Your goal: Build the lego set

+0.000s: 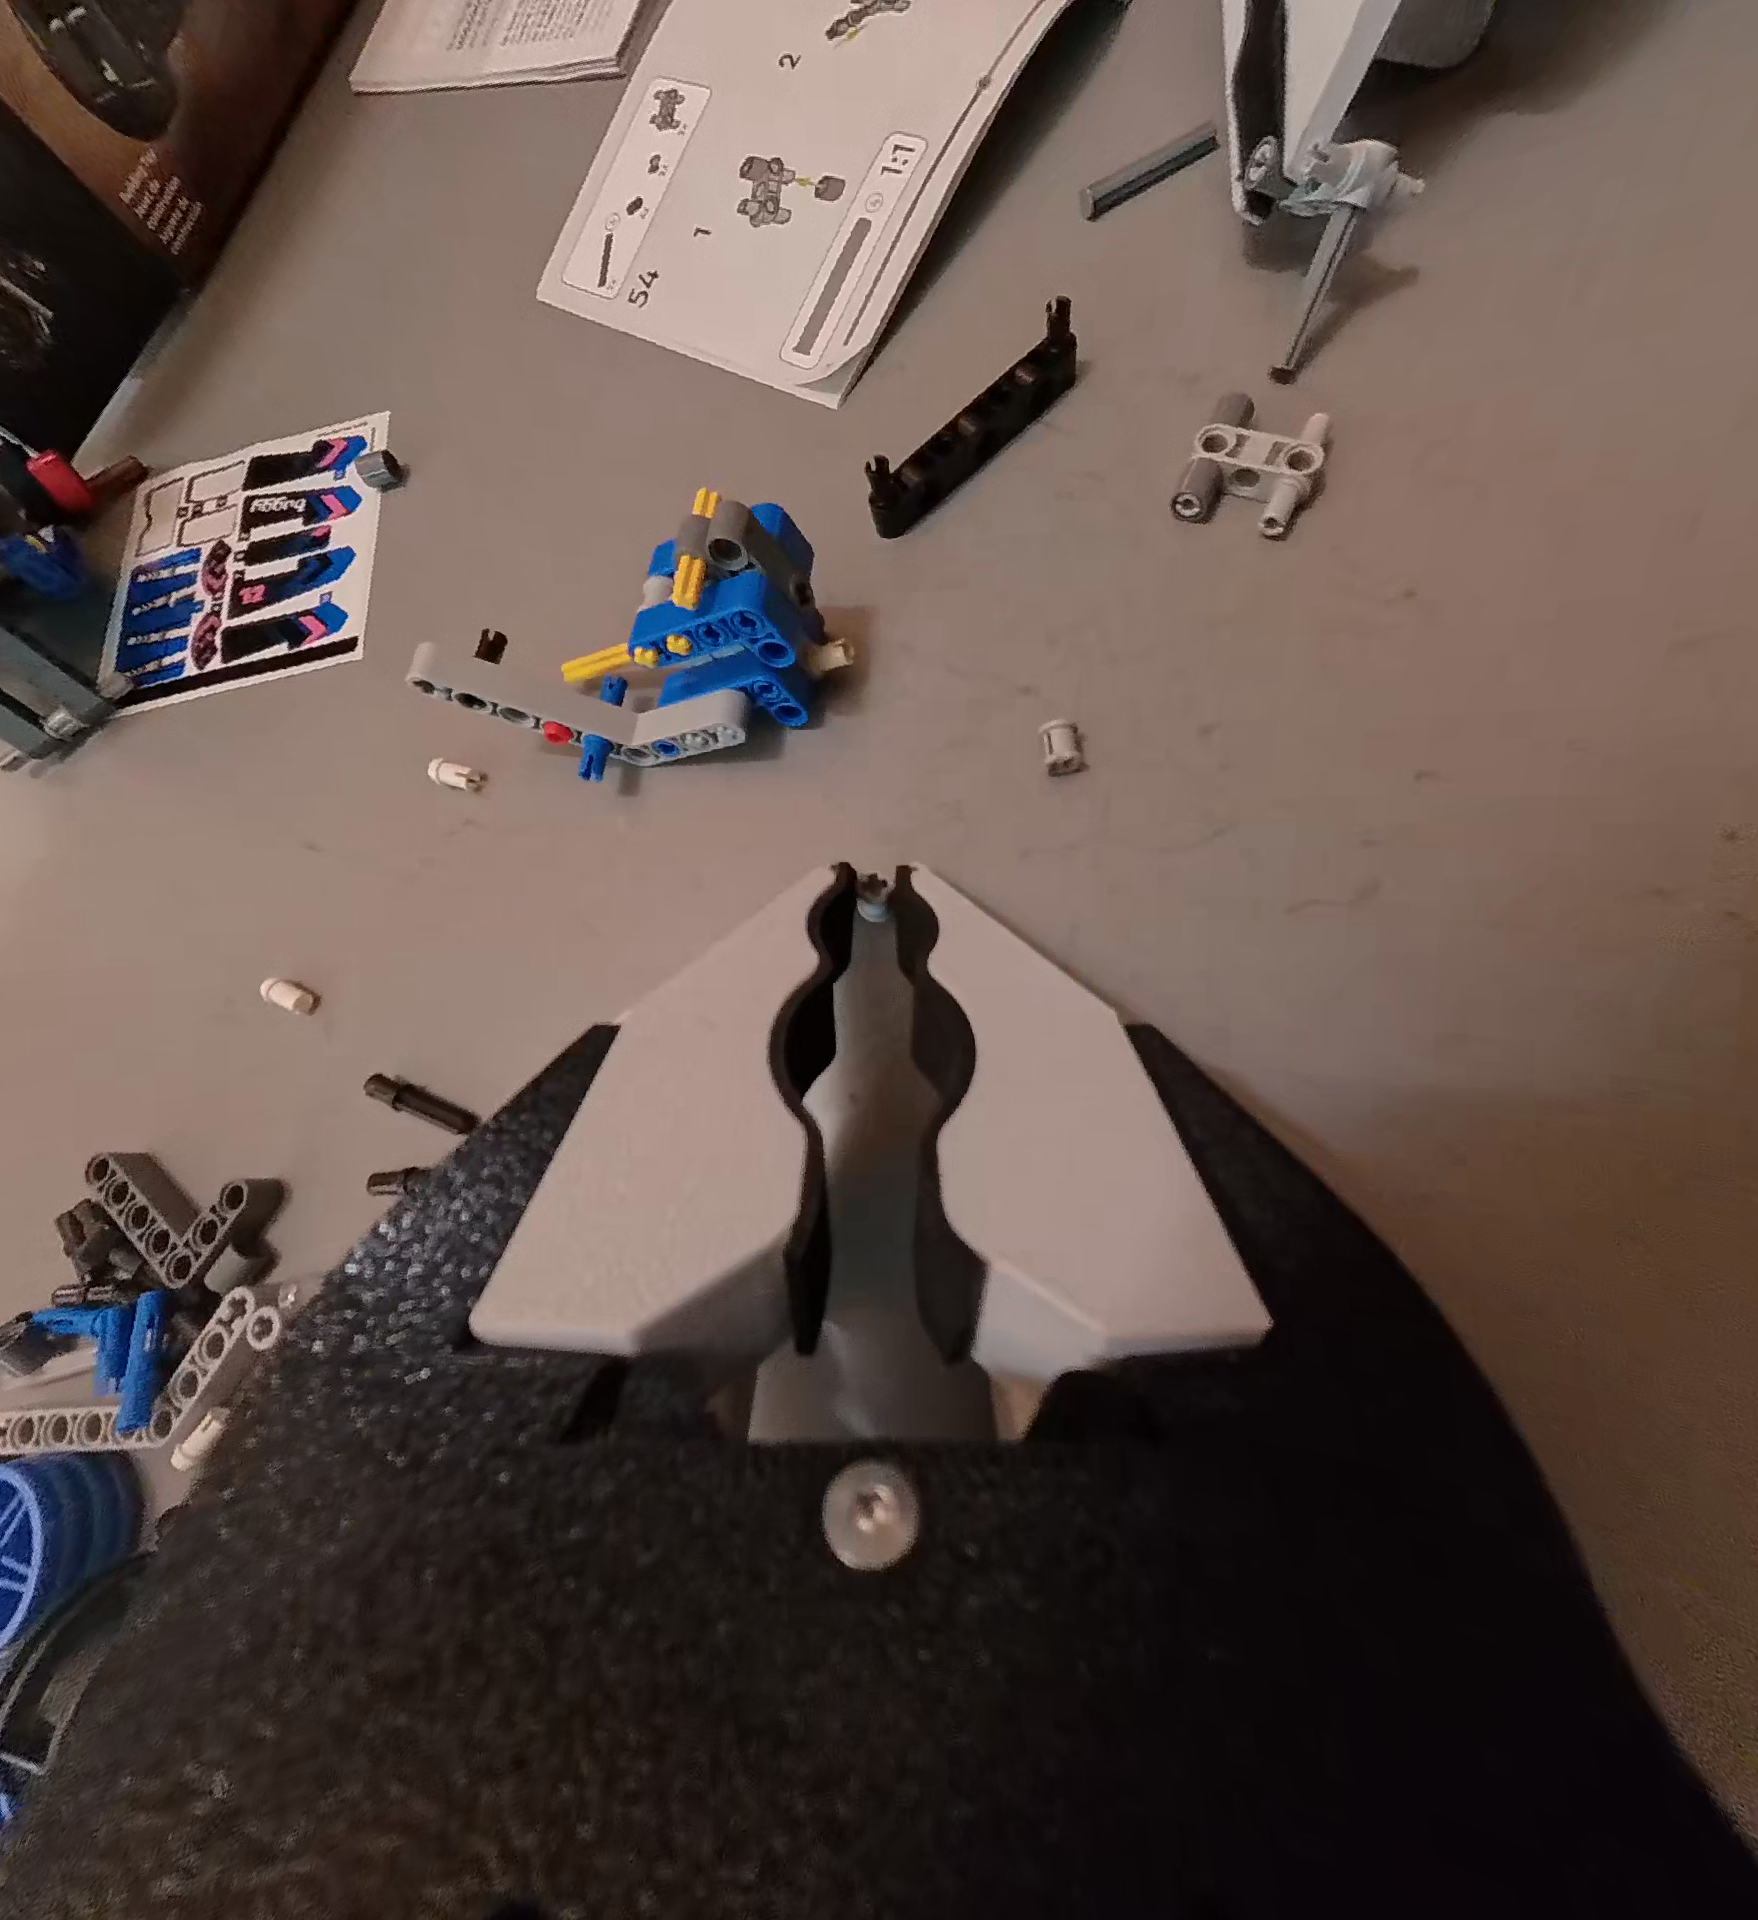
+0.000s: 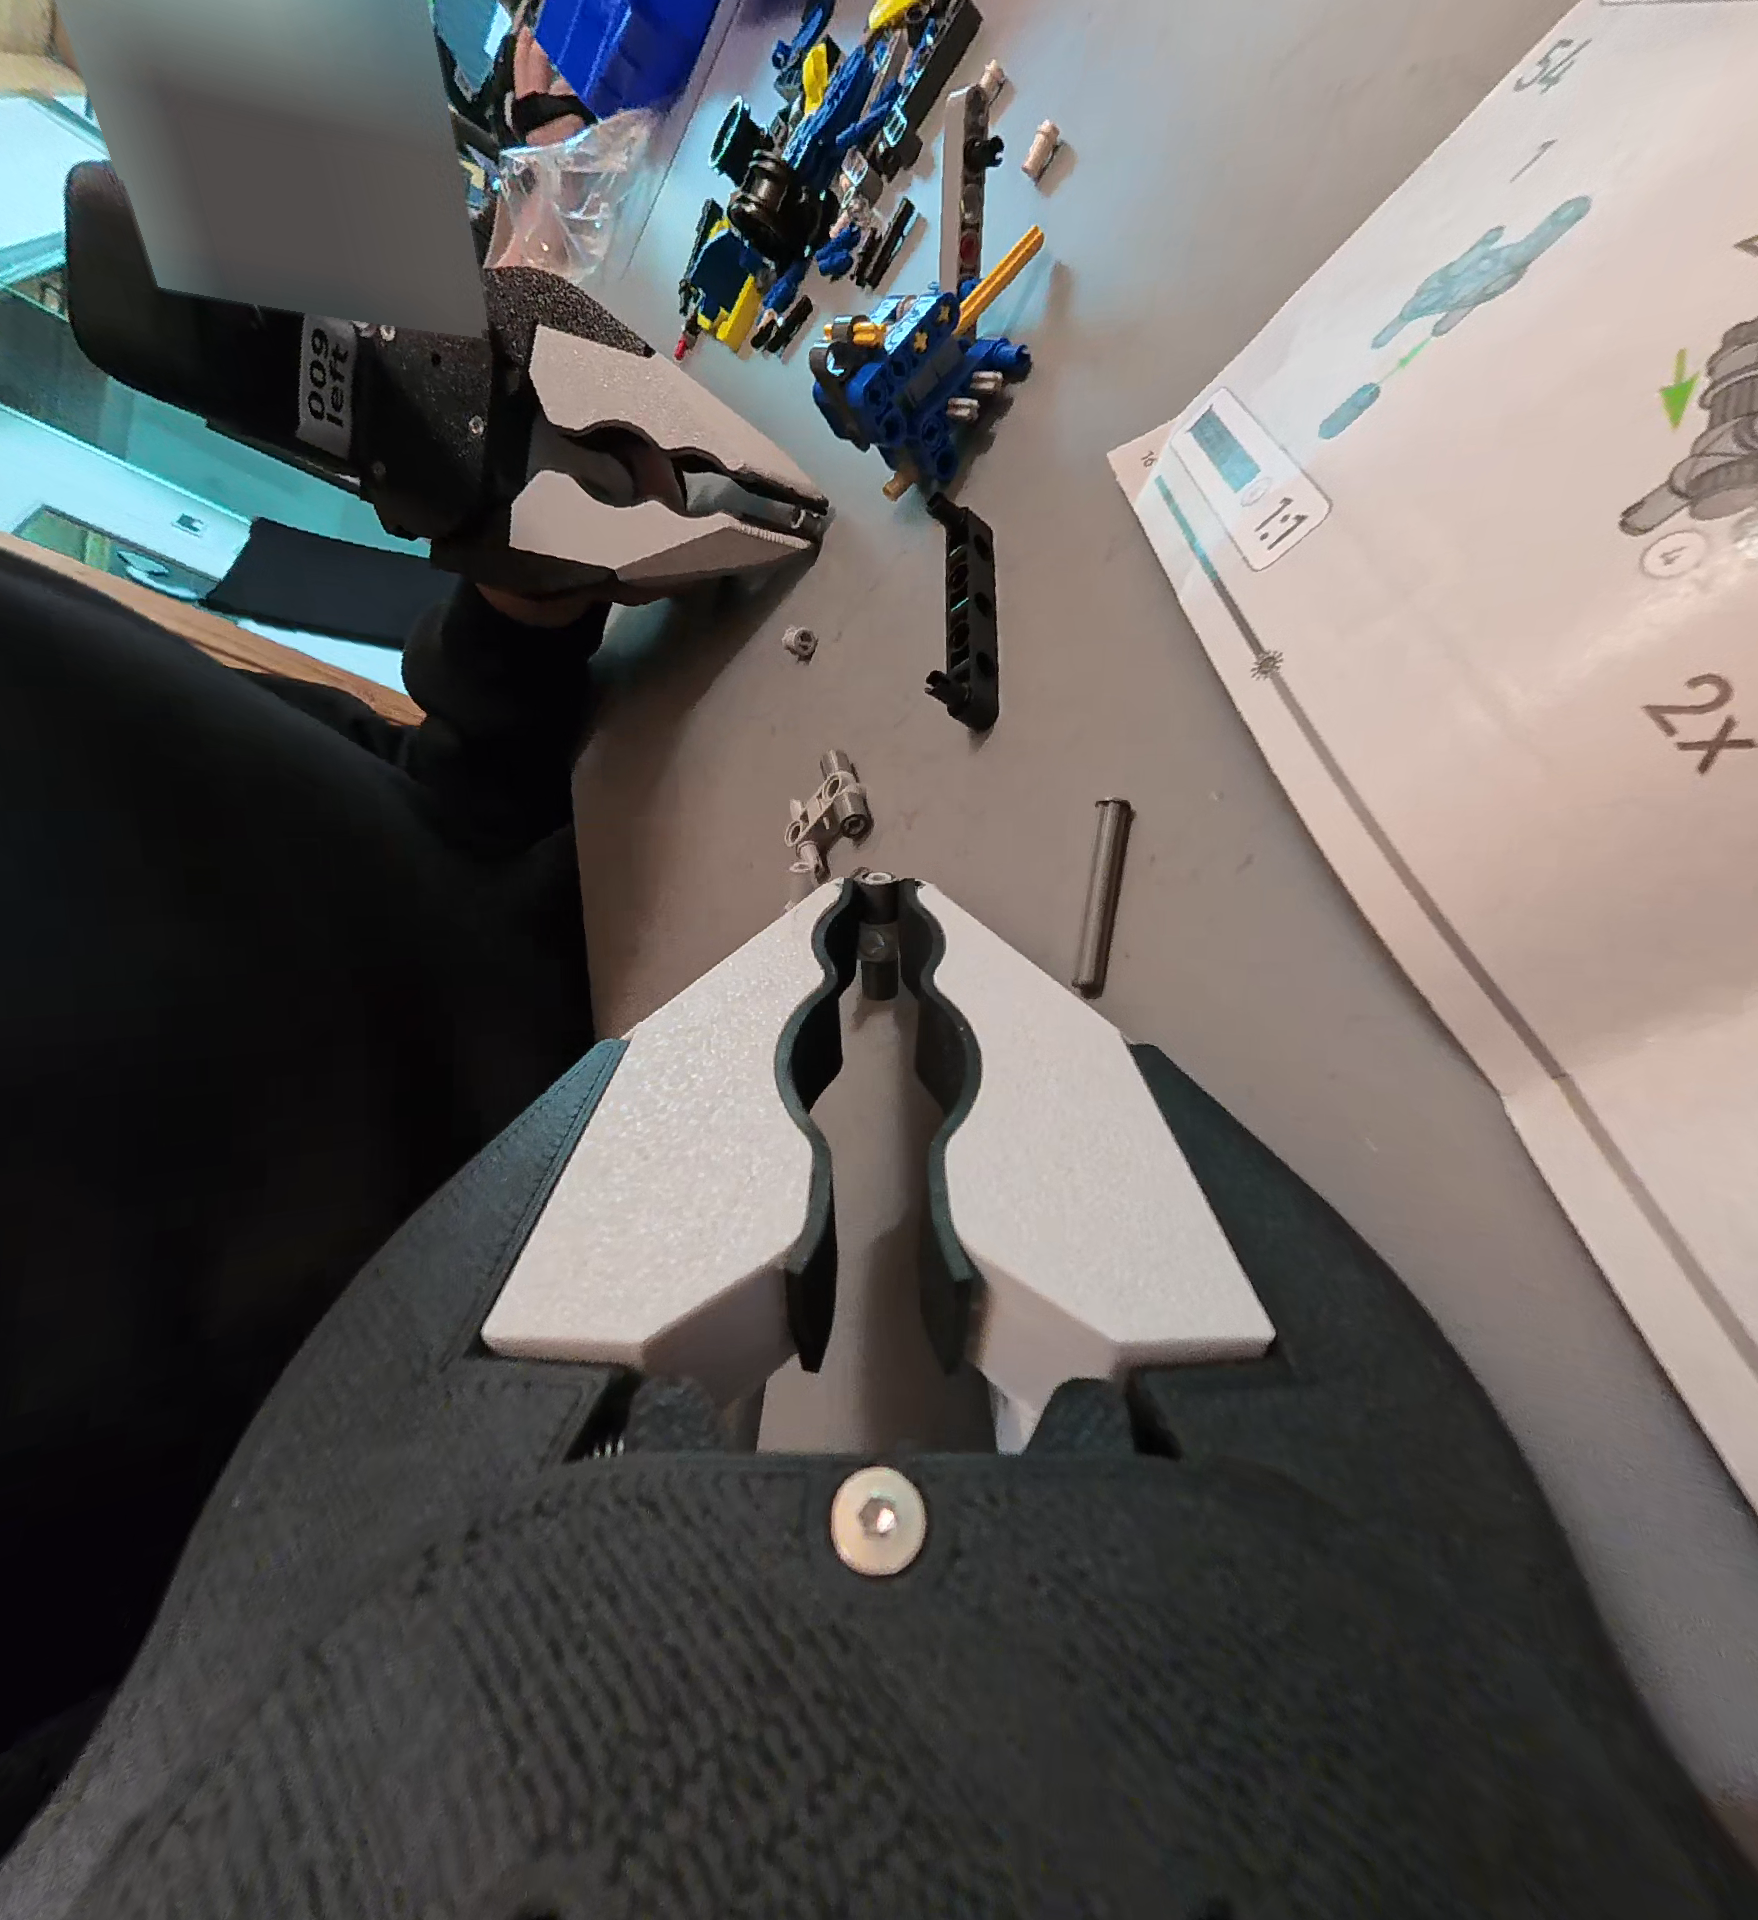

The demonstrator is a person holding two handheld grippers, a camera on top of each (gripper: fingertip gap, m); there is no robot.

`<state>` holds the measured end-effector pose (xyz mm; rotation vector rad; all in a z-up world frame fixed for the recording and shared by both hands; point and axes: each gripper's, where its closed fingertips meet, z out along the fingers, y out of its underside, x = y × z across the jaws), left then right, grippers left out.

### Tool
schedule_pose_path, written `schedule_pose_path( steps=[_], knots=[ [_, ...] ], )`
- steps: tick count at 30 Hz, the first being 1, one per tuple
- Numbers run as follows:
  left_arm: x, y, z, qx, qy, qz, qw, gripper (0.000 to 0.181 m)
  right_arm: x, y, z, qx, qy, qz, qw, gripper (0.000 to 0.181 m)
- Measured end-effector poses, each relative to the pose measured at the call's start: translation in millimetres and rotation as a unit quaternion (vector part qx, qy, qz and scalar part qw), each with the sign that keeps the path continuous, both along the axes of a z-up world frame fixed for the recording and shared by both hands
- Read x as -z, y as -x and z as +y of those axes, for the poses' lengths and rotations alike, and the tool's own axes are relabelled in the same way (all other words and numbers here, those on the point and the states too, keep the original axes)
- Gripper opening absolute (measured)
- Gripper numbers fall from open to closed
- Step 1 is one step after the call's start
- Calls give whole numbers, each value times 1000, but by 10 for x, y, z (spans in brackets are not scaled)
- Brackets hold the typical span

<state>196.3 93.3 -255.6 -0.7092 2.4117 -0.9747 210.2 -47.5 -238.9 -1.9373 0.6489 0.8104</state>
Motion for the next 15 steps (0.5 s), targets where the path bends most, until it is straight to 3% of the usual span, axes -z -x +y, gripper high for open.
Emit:
schedule_pose_path(
  steps=[10, 15],
  knots=[
    [2, -21, 16, -10, 7, 8, 1000, 5, -1, -20, 11, 13, -1, 2, 1000, 6],
    [-28, -27, 29, -13, -33, -51, 998, 4, -5, -16, 12, 11, -4, 8, 1000, 5]
  ],
)
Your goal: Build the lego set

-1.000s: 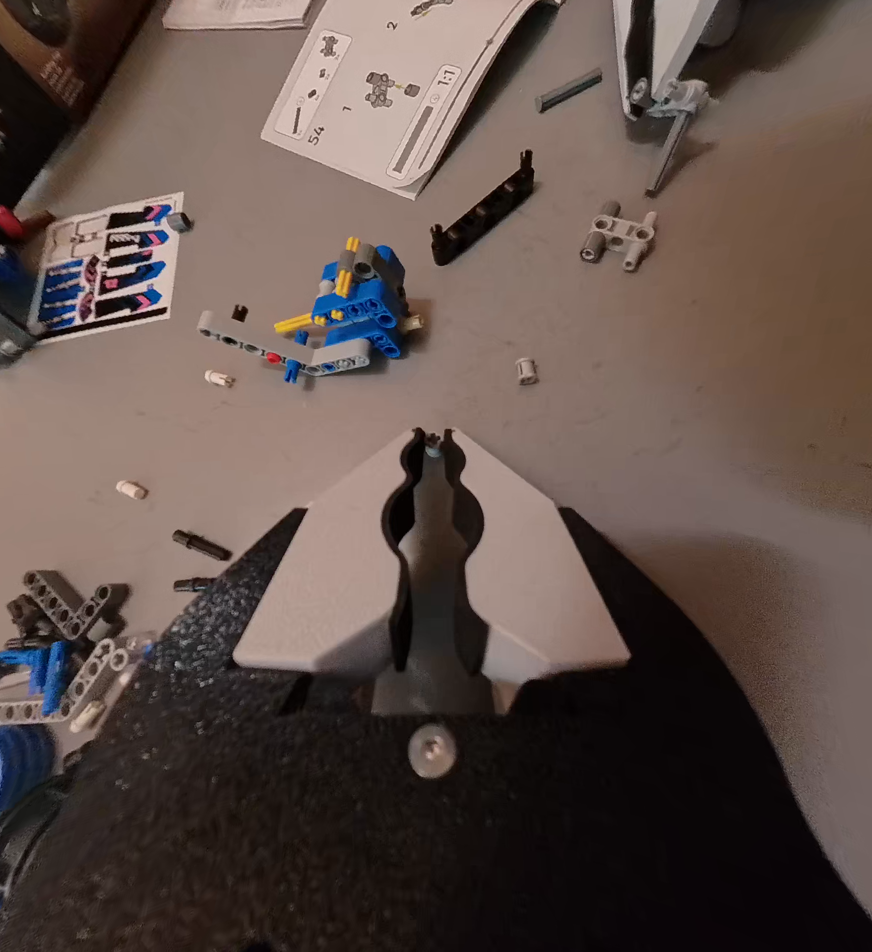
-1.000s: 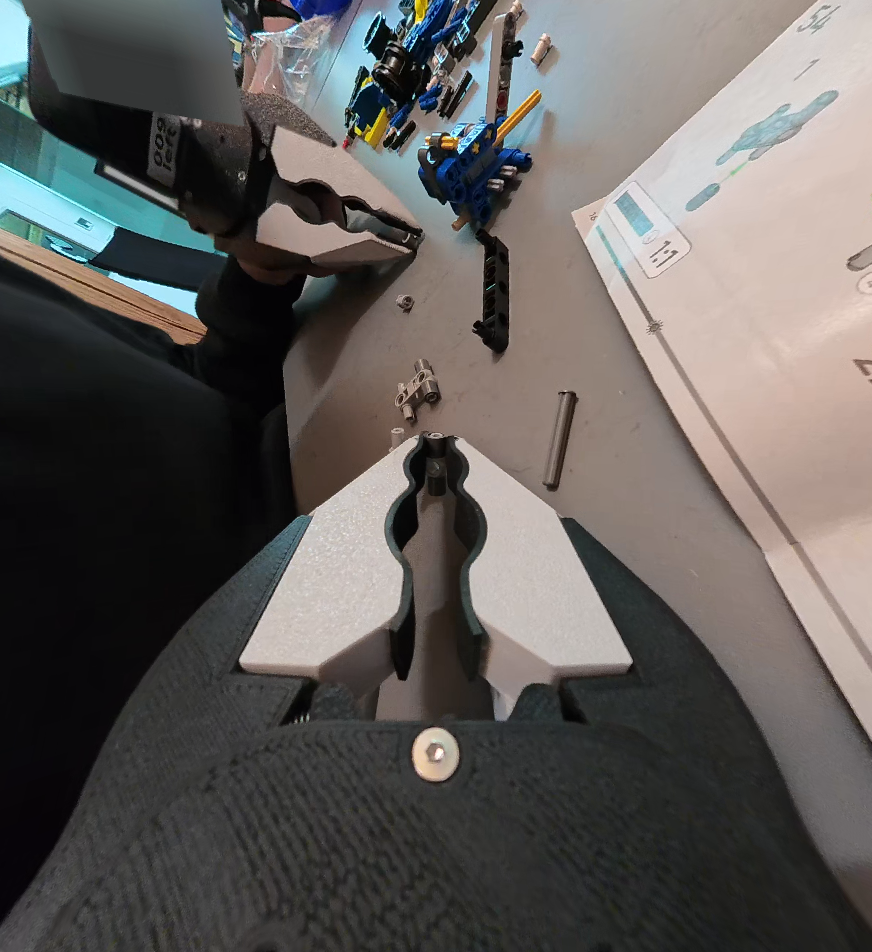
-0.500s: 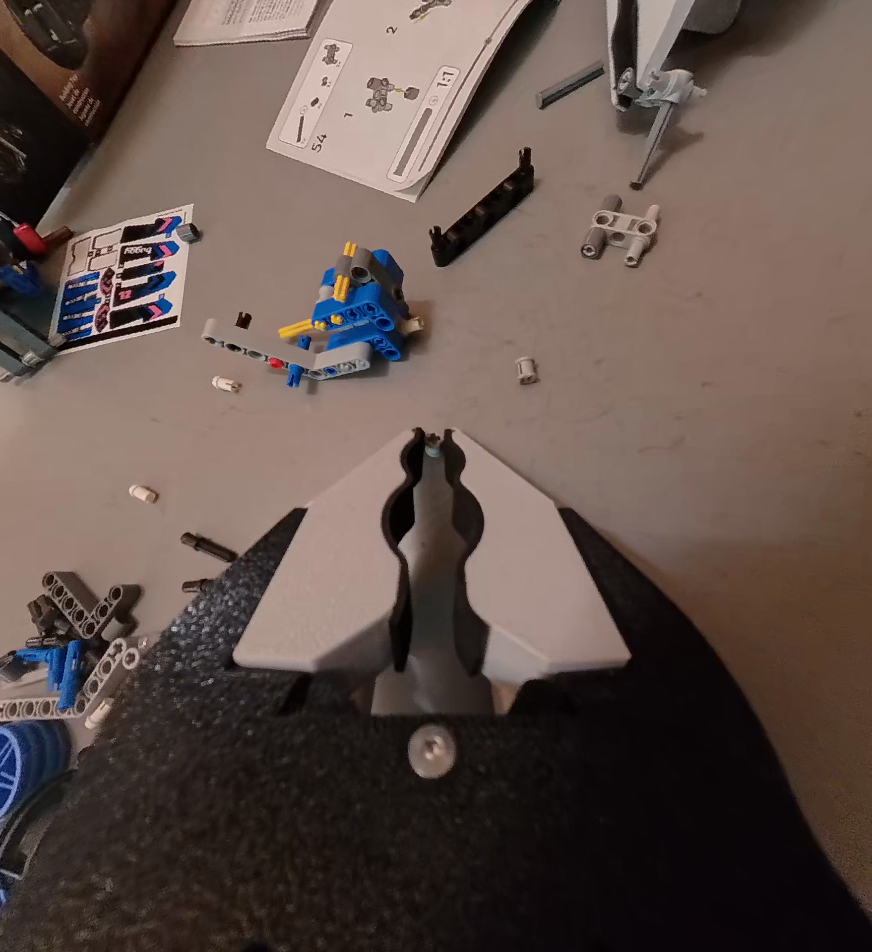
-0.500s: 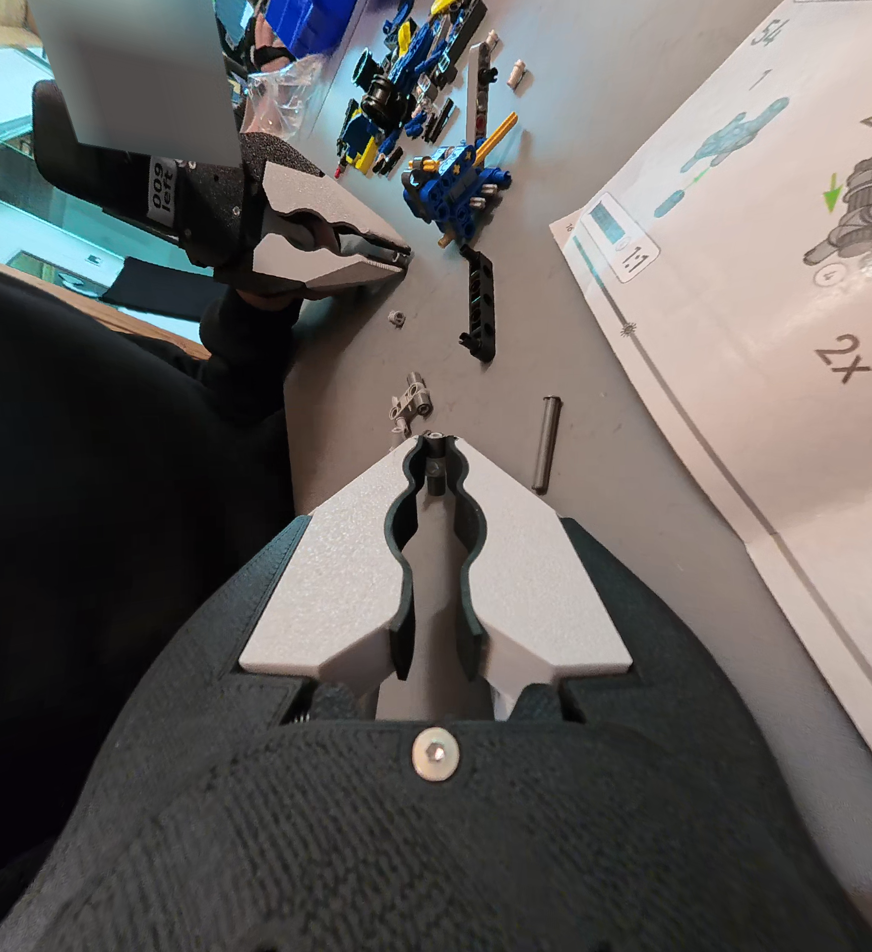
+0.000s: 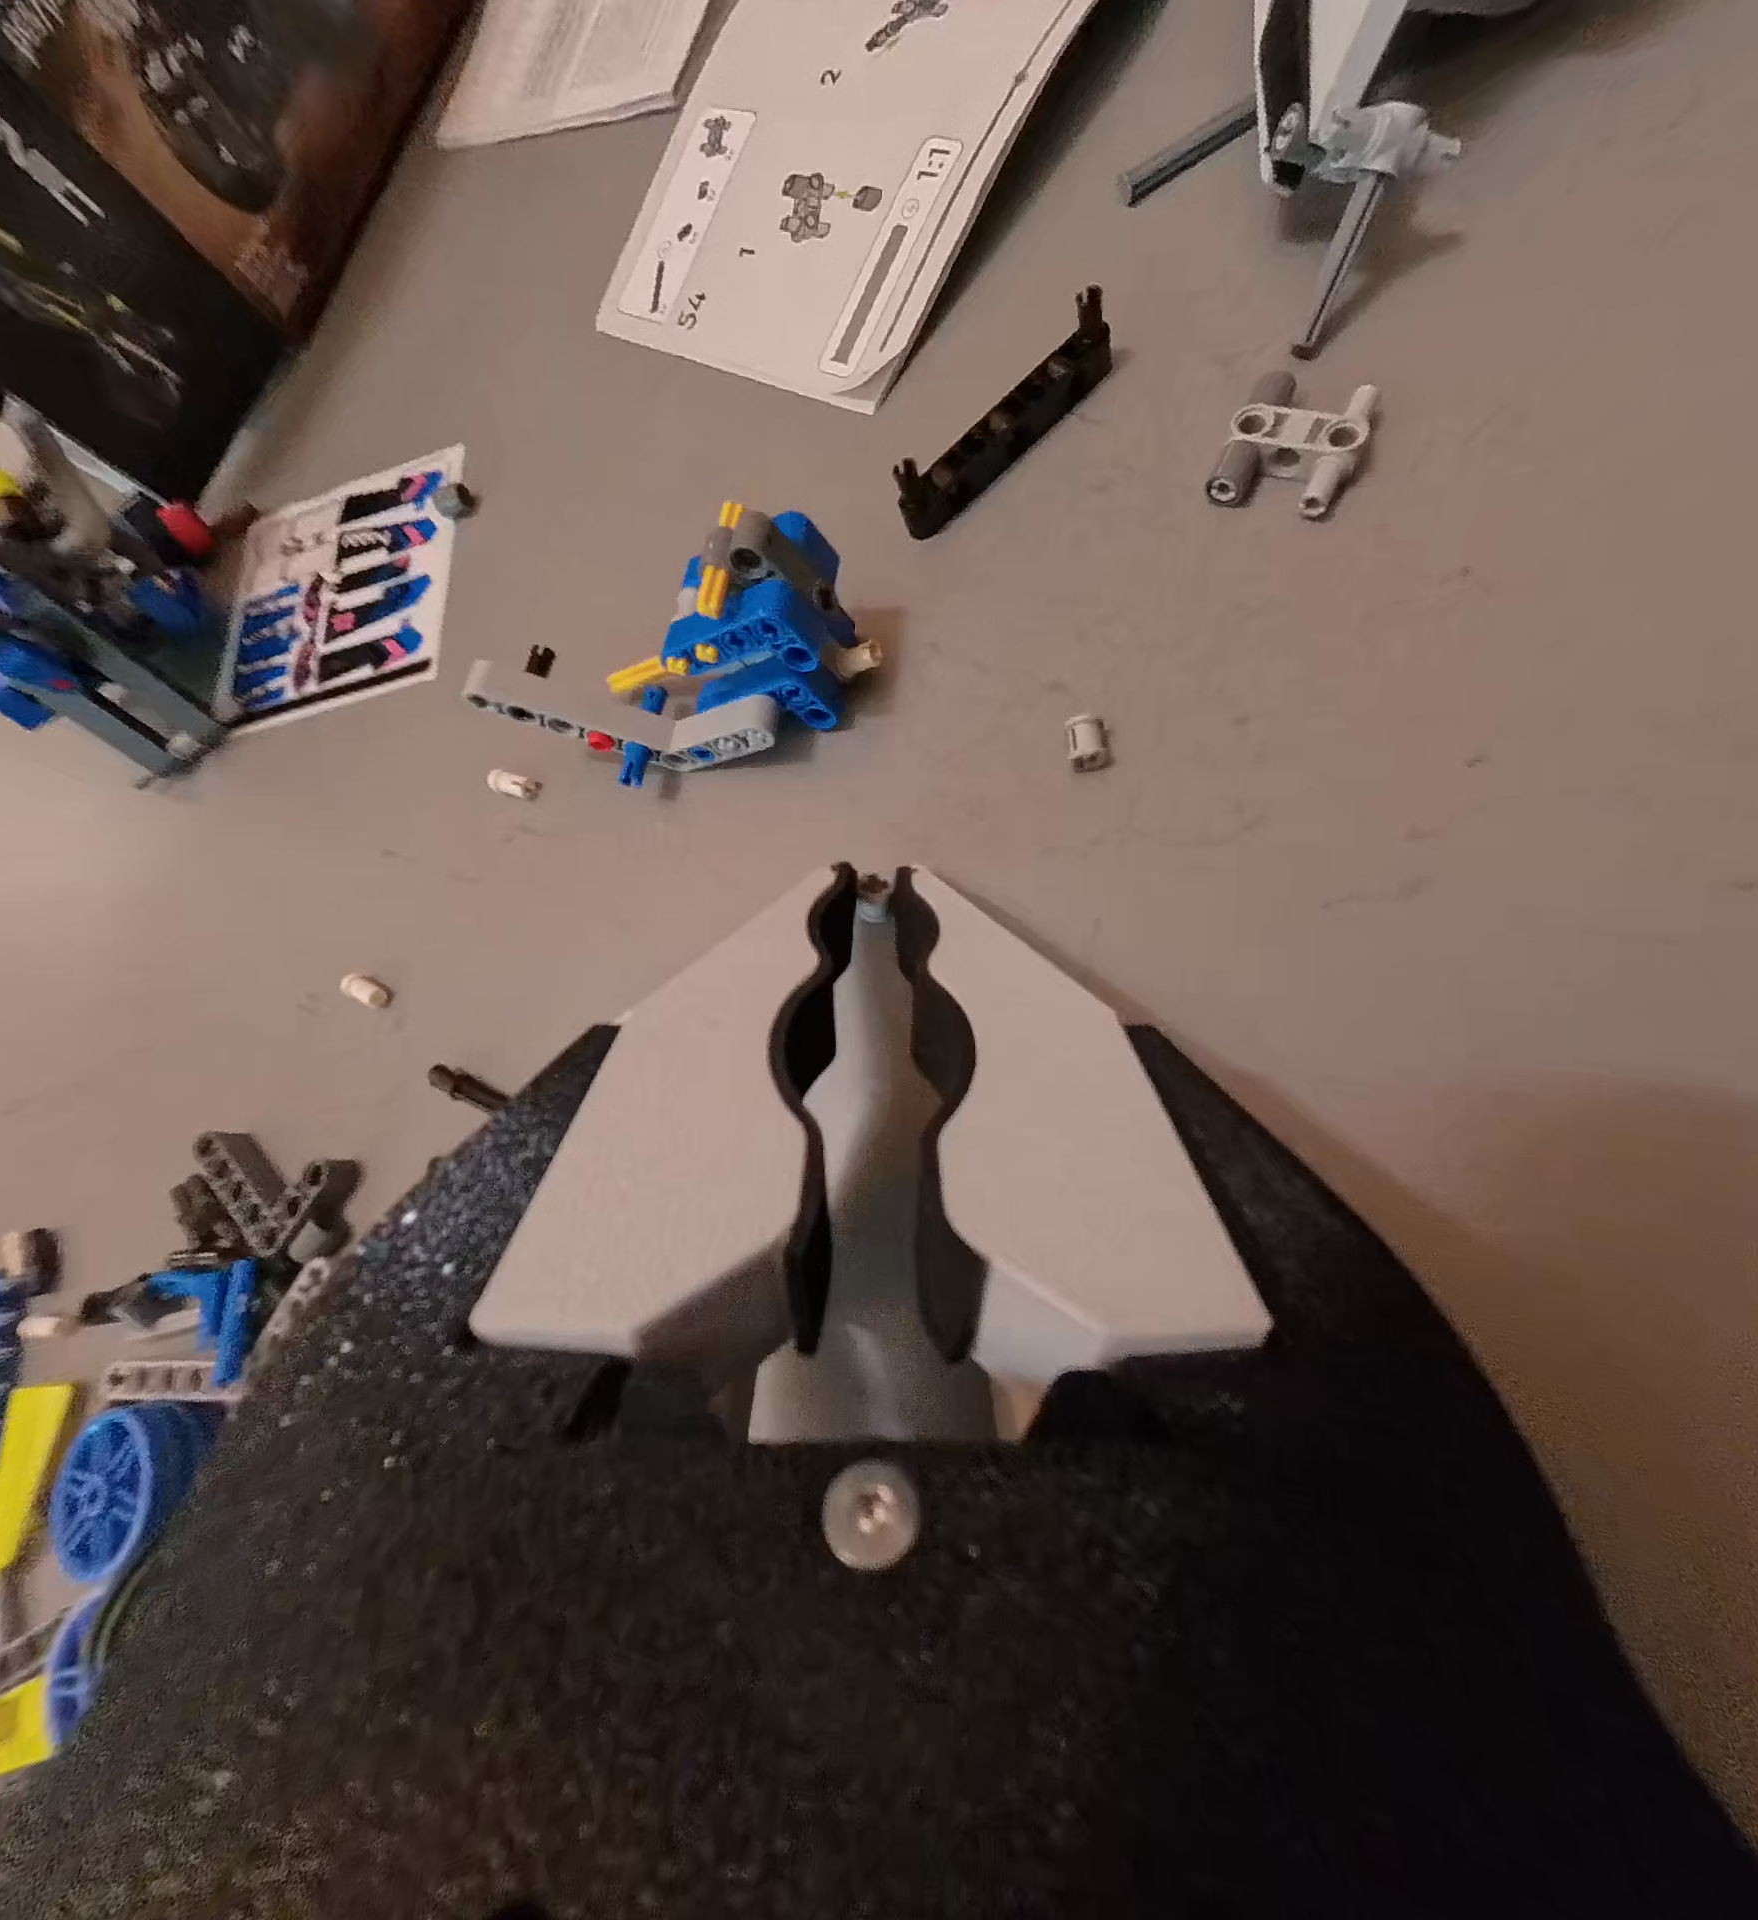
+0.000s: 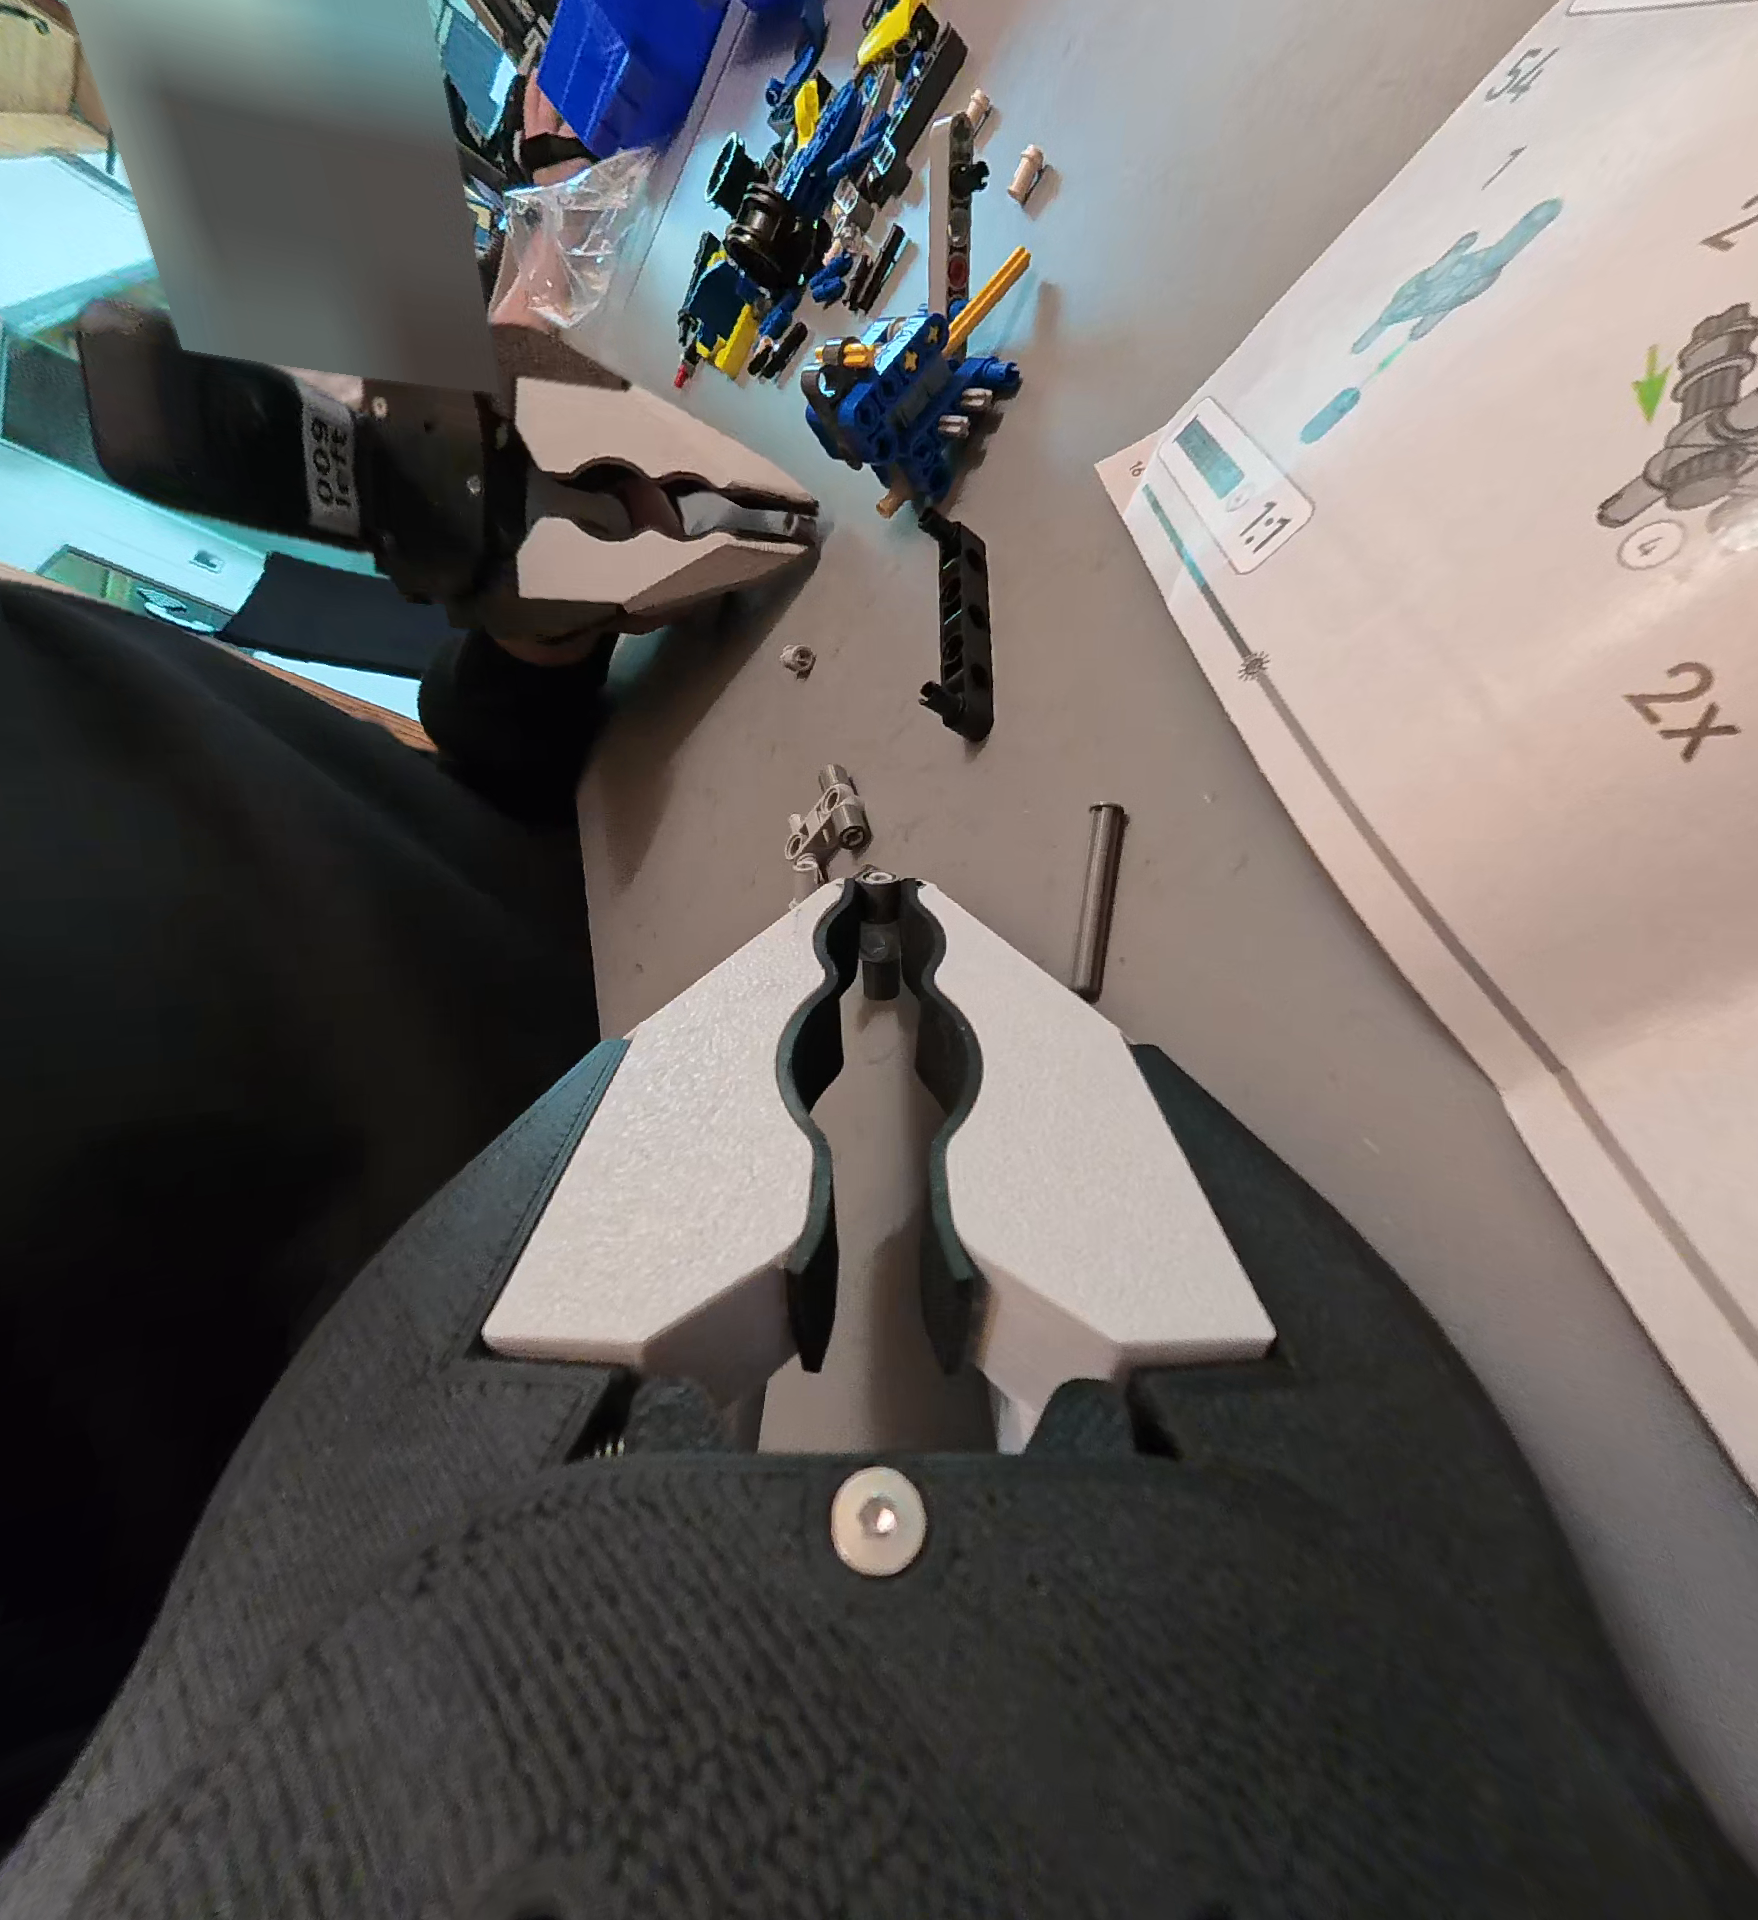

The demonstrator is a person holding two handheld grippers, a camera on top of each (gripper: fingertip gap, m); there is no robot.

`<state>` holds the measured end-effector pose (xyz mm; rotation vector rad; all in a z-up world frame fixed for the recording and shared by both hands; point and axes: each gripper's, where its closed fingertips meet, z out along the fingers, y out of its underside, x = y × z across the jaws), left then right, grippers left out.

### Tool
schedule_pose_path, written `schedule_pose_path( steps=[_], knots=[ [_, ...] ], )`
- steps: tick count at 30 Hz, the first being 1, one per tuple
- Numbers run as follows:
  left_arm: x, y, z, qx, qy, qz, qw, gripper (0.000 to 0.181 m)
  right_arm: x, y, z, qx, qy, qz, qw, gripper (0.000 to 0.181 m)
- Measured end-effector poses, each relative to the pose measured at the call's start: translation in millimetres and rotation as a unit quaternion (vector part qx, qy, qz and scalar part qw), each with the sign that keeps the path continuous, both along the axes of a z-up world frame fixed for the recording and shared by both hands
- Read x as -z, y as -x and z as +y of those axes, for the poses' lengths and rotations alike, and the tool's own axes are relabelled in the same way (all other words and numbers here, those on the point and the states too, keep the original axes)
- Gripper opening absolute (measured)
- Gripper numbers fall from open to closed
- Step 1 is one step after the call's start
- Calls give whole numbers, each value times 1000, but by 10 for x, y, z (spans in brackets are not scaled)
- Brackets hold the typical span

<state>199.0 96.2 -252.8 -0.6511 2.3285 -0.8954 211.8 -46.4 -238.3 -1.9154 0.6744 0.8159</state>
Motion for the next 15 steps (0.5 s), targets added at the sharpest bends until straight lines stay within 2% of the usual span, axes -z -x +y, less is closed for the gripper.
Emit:
schedule_pose_path(
  steps=[6, 10, 15],
  knots=[
    [-23, -1, 77, -8, -24, -36, 999, 4, 4, 0, 3, 0, 1, 0, 1000, 6],
    [-106, -102, 133, -1, -41, -95, 995, 9, 6, -5, 4, 2, 2, 2, 1000, 6],
    [-327, -259, 135, -30, 42, -109, 993, 24, 7, -18, 7, 5, 1, 5, 1000, 6]
  ],
)
